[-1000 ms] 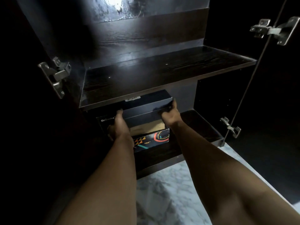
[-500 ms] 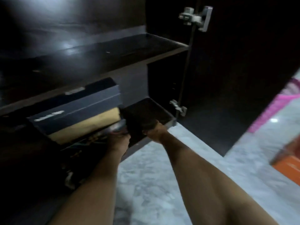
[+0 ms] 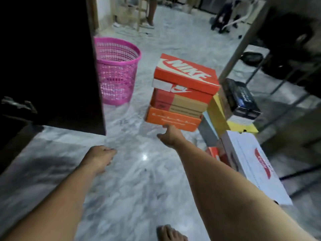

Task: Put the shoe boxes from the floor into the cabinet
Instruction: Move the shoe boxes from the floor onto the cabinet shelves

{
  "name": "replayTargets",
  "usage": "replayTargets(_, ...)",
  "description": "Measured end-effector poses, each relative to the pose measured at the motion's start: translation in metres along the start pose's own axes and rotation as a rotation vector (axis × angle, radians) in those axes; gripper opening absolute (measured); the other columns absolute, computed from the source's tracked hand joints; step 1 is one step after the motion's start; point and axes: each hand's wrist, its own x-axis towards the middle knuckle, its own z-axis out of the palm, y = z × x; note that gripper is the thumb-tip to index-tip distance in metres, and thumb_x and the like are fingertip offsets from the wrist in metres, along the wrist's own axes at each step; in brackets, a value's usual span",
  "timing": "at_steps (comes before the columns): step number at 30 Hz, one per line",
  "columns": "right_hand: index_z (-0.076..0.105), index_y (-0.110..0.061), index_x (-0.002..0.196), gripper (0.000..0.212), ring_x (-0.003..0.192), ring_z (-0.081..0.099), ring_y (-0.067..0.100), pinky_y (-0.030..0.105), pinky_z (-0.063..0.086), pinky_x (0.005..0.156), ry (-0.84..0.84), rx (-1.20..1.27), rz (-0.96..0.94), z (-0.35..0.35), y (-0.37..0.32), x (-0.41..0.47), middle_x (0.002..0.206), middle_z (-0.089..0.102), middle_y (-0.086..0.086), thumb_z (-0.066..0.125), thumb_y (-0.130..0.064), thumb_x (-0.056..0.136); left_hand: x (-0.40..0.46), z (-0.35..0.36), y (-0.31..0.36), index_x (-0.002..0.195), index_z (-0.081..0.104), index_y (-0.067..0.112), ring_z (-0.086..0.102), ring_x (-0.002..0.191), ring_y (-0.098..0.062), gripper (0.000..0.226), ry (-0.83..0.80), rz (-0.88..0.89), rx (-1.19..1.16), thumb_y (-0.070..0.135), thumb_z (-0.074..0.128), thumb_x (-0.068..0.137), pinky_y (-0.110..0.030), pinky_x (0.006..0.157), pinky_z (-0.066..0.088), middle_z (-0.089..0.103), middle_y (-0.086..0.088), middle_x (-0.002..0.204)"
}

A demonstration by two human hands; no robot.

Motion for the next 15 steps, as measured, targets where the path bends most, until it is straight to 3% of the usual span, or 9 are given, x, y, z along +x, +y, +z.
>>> replayTargets(2, 0.058, -0.014, 0.139, 0.046, 0.124, 0.060, 0.035, 0.035, 0.048, 0.098, 0.138, 0.020, 0.062, -0.039, 0.050, -0.004, 0.137, 0.064, 0.015, 0.063, -0.030, 0.096, 0.003, 0.045, 0.021, 0.093, 0.068, 0.004, 0.059, 0.082, -0.025, 0.020, -0.091, 0.024, 0.047, 0.024, 0.066, 0.094, -0.032, 0.072, 0.044, 0.065, -0.014, 0.091)
replayTargets(4, 0.065, -0.015, 0.124, 0.040, 0.114, 0.065, 0.039, 0.040, 0.051, 0.093, 0.264, 0.023, 0.137, -0.073, 0.097, -0.009, 0.125, 0.070, 0.018, 0.055, -0.043, 0.097, 0.002, 0.087, 0.042, 0.103, 0.071, 0.001, 0.064, 0.085, -0.028, 0.029, -0.171, 0.031, 0.083, 0.028, 0.068, 0.093, -0.035, 0.074, 0.046, 0.072, -0.017, 0.098)
replayTargets(6, 0.064, -0.016, 0.121, 0.059, 0.111, 0.064, 0.041, 0.045, 0.053, 0.094, 0.351, 0.052, 0.310, -0.102, 0.146, -0.014, 0.119, 0.070, 0.018, 0.048, -0.062, 0.087, -0.007, 0.128, 0.061, 0.104, 0.072, 0.006, 0.071, 0.099, -0.035, 0.027, -0.253, 0.063, 0.124, 0.031, 0.068, 0.093, -0.038, 0.076, 0.051, 0.074, -0.020, 0.110)
replayTargets(7, 0.062, -0.018, 0.125, 0.063, 0.115, 0.062, 0.041, 0.048, 0.052, 0.098, 0.379, 0.060, 0.404, -0.113, 0.172, -0.018, 0.123, 0.067, 0.018, 0.049, -0.063, 0.082, -0.014, 0.147, 0.071, 0.102, 0.072, 0.009, 0.071, 0.105, -0.036, 0.024, -0.286, 0.085, 0.147, 0.031, 0.068, 0.093, -0.040, 0.080, 0.055, 0.074, -0.019, 0.112)
replayTargets(9, 0.055, -0.017, 0.135, 0.070, 0.125, 0.056, 0.041, 0.050, 0.048, 0.105, 0.387, 0.060, 0.569, -0.129, 0.228, -0.020, 0.136, 0.059, 0.018, 0.055, -0.058, 0.078, -0.023, 0.182, 0.087, 0.095, 0.072, 0.011, 0.070, 0.096, -0.035, 0.021, -0.347, 0.134, 0.200, 0.031, 0.067, 0.093, -0.044, 0.084, 0.058, 0.072, -0.016, 0.102)
replayTargets(11, 0.047, -0.014, 0.142, 0.087, 0.129, 0.053, 0.041, 0.049, 0.047, 0.107, 0.344, 0.081, 0.706, -0.138, 0.267, -0.031, 0.142, 0.054, 0.019, 0.062, -0.065, 0.073, -0.031, 0.212, 0.096, 0.089, 0.067, 0.012, 0.058, 0.081, -0.026, 0.019, -0.410, 0.181, 0.237, 0.031, 0.065, 0.091, -0.039, 0.073, 0.053, 0.062, -0.012, 0.092)
replayTargets(13, 0.035, -0.006, 0.150, 0.107, 0.132, 0.051, 0.038, 0.043, 0.046, 0.108, 0.253, 0.181, 0.757, -0.140, 0.289, -0.042, 0.148, 0.049, 0.019, 0.069, -0.074, 0.075, -0.035, 0.239, 0.099, 0.101, 0.069, 0.011, 0.058, 0.084, -0.024, 0.023, -0.452, 0.198, 0.277, 0.031, 0.064, 0.091, -0.034, 0.074, 0.050, 0.065, -0.011, 0.099)
replayTargets(15, 0.033, -0.002, 0.152, 0.122, 0.128, 0.057, 0.036, 0.039, 0.051, 0.098, 0.215, 0.336, 0.748, -0.136, 0.298, -0.048, 0.147, 0.051, 0.019, 0.075, -0.078, 0.066, -0.039, 0.262, 0.097, 0.130, 0.063, 0.016, 0.066, 0.101, -0.021, 0.044, -0.506, 0.179, 0.287, 0.036, 0.065, 0.091, -0.035, 0.082, 0.056, 0.066, -0.009, 0.123)
